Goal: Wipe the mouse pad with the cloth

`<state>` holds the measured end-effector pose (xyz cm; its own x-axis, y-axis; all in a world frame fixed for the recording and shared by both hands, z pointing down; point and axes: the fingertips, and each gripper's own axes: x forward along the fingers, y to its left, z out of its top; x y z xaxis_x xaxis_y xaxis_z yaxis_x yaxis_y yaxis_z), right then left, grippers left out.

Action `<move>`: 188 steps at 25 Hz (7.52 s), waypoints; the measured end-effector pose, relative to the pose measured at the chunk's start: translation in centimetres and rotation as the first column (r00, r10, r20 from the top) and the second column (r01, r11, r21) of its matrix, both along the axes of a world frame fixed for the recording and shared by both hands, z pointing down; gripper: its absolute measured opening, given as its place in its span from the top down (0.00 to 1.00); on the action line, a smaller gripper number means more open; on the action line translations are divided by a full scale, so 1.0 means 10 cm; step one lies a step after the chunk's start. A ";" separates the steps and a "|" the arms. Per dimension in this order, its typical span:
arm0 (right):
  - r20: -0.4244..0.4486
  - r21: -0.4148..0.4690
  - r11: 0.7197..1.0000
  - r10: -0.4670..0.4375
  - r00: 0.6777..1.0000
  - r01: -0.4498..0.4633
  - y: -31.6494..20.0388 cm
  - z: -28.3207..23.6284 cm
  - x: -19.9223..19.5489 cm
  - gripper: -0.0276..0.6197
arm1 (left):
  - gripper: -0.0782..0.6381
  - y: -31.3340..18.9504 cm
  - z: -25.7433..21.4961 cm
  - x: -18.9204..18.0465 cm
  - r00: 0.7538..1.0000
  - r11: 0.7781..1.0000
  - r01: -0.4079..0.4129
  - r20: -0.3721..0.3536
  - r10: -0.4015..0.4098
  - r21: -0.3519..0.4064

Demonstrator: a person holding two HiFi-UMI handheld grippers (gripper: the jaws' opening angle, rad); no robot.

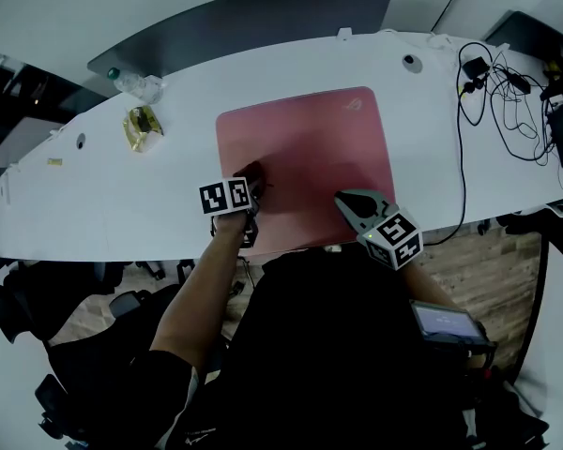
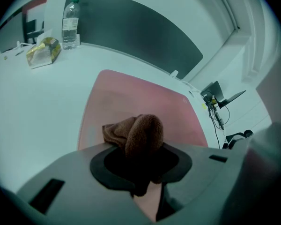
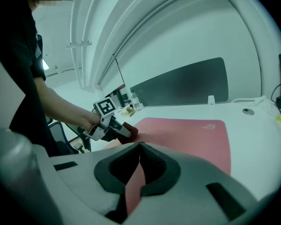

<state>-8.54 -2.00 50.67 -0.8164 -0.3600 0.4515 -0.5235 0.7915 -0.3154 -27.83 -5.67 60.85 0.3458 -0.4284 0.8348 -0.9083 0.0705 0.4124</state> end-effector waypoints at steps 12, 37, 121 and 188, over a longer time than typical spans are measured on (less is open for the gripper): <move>0.010 -0.023 0.998 -0.057 0.998 0.057 -0.08 0.04 0.21 0.92 | 0.73 -0.13 -0.02 0.56 0.997 0.999 0.035 -0.067 -0.034 0.010; 0.052 -0.035 0.999 0.023 0.998 -0.021 -0.26 0.08 1.11 0.92 | 0.73 -0.41 -0.02 1.85 0.987 0.992 -0.129 -0.096 0.127 -0.007; 0.050 -0.046 0.997 -0.056 0.997 0.058 0.11 0.18 0.69 0.92 | 0.72 0.42 0.01 1.38 0.970 1.000 -0.020 -0.243 0.015 -0.016; -0.004 -0.021 1.000 -0.023 1.000 0.023 0.63 0.18 -0.02 0.92 | 0.73 1.30 -0.02 -0.30 0.989 0.988 -0.108 0.092 0.118 -0.107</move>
<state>-8.75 4.28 52.47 -0.8224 -0.3320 0.4620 -0.5068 0.7965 -0.3298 -30.79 7.36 60.64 0.3016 -0.3028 0.9041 -0.9484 0.0024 0.3171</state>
